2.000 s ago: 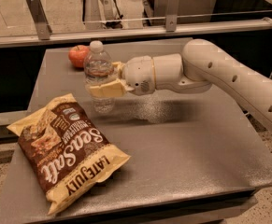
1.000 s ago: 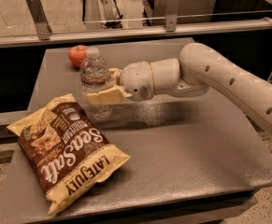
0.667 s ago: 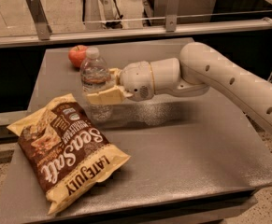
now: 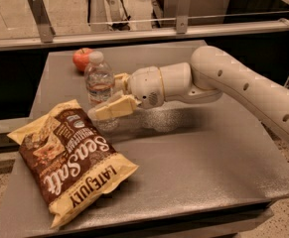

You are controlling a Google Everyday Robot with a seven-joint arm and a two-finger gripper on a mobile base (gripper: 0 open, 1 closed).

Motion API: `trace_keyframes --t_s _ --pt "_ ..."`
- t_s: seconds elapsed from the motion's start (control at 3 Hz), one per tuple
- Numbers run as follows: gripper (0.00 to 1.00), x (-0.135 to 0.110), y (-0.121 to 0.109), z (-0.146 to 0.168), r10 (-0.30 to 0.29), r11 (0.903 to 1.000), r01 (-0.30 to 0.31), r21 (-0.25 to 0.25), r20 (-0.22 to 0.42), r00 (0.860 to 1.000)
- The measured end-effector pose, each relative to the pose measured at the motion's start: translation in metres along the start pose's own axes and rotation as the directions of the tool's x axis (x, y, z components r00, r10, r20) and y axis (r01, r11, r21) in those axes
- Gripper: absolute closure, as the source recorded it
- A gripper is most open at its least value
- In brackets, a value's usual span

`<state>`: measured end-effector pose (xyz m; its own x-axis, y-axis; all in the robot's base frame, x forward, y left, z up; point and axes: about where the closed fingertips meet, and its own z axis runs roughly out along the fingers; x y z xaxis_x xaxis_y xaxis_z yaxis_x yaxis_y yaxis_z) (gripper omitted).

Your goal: Move water bottle near brown chip bag

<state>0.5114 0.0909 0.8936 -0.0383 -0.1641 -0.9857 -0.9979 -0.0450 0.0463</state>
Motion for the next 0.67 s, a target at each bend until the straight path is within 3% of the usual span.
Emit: trace_keyframes --t_s 0.33,0.67 --pt "0.00 0.005 0.005 0.005 0.009 0.9988 -0.009 -0.048 -0.011 1.000" --pt "0.00 0.008 0.003 -0.008 -0.012 0.9983 0.010 -0.057 -0.032 0.999"
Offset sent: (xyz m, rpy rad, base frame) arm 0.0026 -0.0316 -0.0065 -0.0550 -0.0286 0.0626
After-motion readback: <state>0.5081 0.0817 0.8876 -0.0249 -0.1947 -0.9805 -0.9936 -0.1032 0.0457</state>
